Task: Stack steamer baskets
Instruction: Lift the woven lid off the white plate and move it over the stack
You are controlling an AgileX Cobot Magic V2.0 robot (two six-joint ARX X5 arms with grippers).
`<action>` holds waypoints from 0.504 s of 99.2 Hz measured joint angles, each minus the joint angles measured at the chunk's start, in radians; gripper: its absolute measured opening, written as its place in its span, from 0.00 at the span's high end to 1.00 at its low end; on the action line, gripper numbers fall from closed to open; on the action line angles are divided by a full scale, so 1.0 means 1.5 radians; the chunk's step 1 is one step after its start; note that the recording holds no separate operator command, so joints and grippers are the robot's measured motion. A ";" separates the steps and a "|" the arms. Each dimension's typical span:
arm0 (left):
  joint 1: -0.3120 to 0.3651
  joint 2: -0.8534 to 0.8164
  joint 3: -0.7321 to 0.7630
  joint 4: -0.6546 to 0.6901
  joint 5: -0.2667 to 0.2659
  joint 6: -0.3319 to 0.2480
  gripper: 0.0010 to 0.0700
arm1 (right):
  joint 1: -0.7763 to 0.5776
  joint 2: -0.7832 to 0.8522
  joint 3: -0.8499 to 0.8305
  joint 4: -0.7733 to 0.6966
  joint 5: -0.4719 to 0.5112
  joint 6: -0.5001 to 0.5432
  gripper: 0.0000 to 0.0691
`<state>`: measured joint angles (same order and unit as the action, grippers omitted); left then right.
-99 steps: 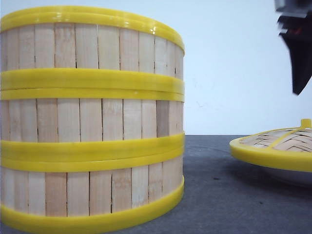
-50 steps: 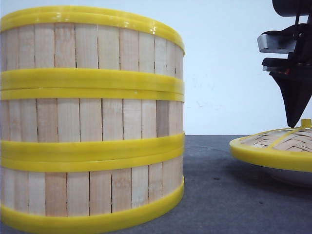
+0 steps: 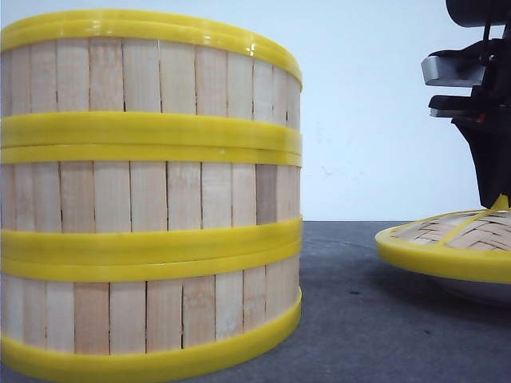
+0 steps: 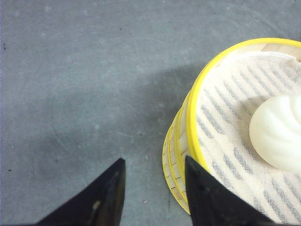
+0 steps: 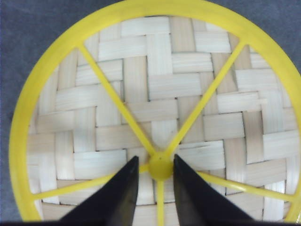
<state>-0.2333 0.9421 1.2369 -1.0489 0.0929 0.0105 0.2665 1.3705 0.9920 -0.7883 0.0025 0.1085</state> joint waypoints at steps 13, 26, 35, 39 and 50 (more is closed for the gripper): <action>0.000 0.000 0.000 0.000 0.000 0.000 0.68 | -0.002 0.002 0.000 0.001 0.001 0.000 0.92; 0.000 0.000 0.000 0.000 -0.001 0.000 0.68 | -0.002 0.002 0.000 0.002 0.001 0.001 0.93; 0.000 0.000 0.000 0.000 -0.018 0.000 0.68 | -0.002 -0.002 0.002 0.000 -0.001 0.001 0.93; 0.000 0.000 0.000 0.001 -0.033 0.000 0.68 | -0.001 -0.006 0.004 -0.007 -0.004 0.001 0.93; 0.000 0.000 0.000 0.005 -0.075 0.000 0.68 | 0.004 -0.020 0.035 -0.041 -0.027 0.000 0.93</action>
<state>-0.2333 0.9421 1.2369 -1.0409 -0.0189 0.0101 0.2722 1.3407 1.0447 -0.8501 -0.0380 0.1085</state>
